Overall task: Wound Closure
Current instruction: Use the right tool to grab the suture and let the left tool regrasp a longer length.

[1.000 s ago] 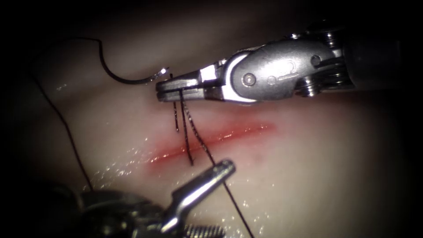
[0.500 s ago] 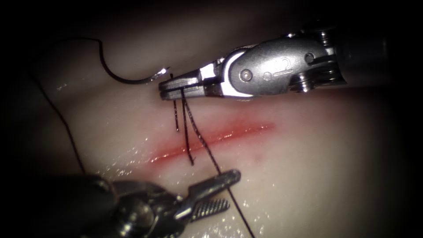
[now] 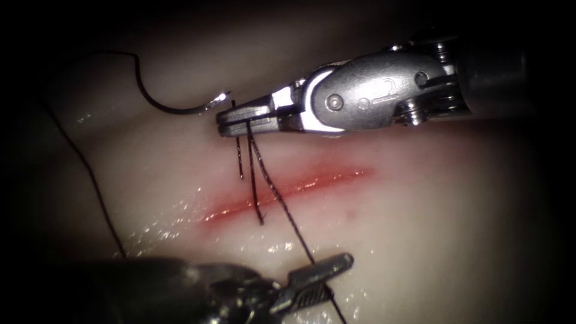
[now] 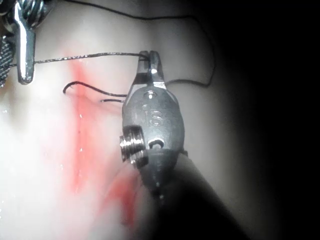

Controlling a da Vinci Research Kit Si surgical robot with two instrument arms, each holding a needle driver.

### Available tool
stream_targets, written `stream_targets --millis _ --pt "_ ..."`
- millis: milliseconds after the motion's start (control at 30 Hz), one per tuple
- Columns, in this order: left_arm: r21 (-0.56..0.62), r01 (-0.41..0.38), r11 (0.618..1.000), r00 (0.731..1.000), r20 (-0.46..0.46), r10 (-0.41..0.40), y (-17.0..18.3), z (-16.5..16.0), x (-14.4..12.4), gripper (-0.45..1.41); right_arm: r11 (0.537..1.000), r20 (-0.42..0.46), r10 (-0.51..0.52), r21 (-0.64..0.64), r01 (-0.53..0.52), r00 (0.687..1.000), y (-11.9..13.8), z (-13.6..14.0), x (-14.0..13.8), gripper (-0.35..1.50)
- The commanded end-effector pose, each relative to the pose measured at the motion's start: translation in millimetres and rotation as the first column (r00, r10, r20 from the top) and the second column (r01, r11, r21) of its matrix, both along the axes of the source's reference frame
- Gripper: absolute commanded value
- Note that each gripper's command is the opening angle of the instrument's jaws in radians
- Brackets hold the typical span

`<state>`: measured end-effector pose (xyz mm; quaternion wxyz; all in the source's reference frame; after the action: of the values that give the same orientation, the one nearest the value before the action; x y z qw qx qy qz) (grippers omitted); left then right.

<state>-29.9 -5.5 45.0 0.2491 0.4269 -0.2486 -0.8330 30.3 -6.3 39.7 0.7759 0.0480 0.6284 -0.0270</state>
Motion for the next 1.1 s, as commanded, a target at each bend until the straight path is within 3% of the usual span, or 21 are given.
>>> stream_targets --millis 33,167,300,333,433,600,633,667,700,733,800,867,1100 --pt "0.001 -0.001 1.000 1.000 0.000 0.001 -0.2 0.6 -0.5 0.22 1.000 -0.003 0.000 -0.002 0.000 1.000 0.2 0.3 0.8 -0.35" --pt "-0.005 -0.005 1.000 1.000 0.000 0.005 -0.3 0.5 -0.5 0.02 1.000 -0.001 -0.003 0.004 0.003 1.000 0.1 0.3 0.7 -0.35" --pt "-0.017 -0.010 1.000 1.000 -0.003 0.010 -0.5 0.5 -0.7 0.04 1.000 -0.001 -0.003 0.004 0.003 1.000 0.1 0.3 0.6 -0.35" --pt "-0.033 -0.017 0.999 1.000 -0.010 0.017 -0.8 0.5 -0.9 0.25 1.000 0.000 -0.002 0.009 0.002 1.000 0.2 0.3 0.6 -0.35" --pt "-0.040 -0.018 0.999 1.000 -0.013 0.017 -0.9 0.6 -1.3 0.32 1.000 0.000 -0.002 0.009 0.002 1.000 0.2 0.3 0.6 -0.35" --pt "-0.056 -0.025 0.998 1.000 -0.020 0.024 -1.0 0.7 -1.5 0.14 1.000 0.000 -0.001 0.014 0.001 1.000 0.1 0.3 0.6 -0.35" --pt "-0.061 -0.028 0.998 0.999 -0.021 0.027 -1.0 0.7 -1.5 0.04 1.000 0.000 -0.002 0.014 0.002 1.000 0.1 0.3 0.6 -0.35" --pt "-0.061 -0.028 0.998 0.999 -0.021 0.027 -1.0 0.7 -1.5 -0.30 1.000 0.000 -0.002 0.014 0.002 1.000 0.1 0.3 0.6 -0.35" --pt "-0.057 -0.047 0.997 0.999 -0.024 0.045 -1.0 0.7 -1.3 -0.45 1.000 0.000 -0.002 0.014 0.002 1.000 0.1 0.3 0.5 -0.35" --pt "-0.057 -0.047 0.997 0.999 -0.024 0.045 -1.0 0.7 -1.3 -0.45 1.000 0.000 -0.002 0.014 0.002 1.000 0.1 0.3 0.5 -0.35" --pt "-0.004 -0.127 0.992 0.991 -0.048 0.126 -0.9 0.6 -0.8 -0.45 1.000 -0.005 -0.003 0.015 0.003 1.000 0.1 0.3 0.4 -0.35" --pt "0.009 -0.128 0.992 0.990 -0.055 0.128 -0.9 0.4 0.0 -0.45 1.000 -0.005 -0.004 0.020 0.004 1.000 0.0 0.3 0.3 -0.35" --pt "0.056 0.035 0.998 0.997 -0.073 -0.031 -1.3 -1.1 5.4 -0.45 0.999 -0.020 0.003 0.042 -0.002 1.000 -1.0 -0.2 -0.4 -0.35"
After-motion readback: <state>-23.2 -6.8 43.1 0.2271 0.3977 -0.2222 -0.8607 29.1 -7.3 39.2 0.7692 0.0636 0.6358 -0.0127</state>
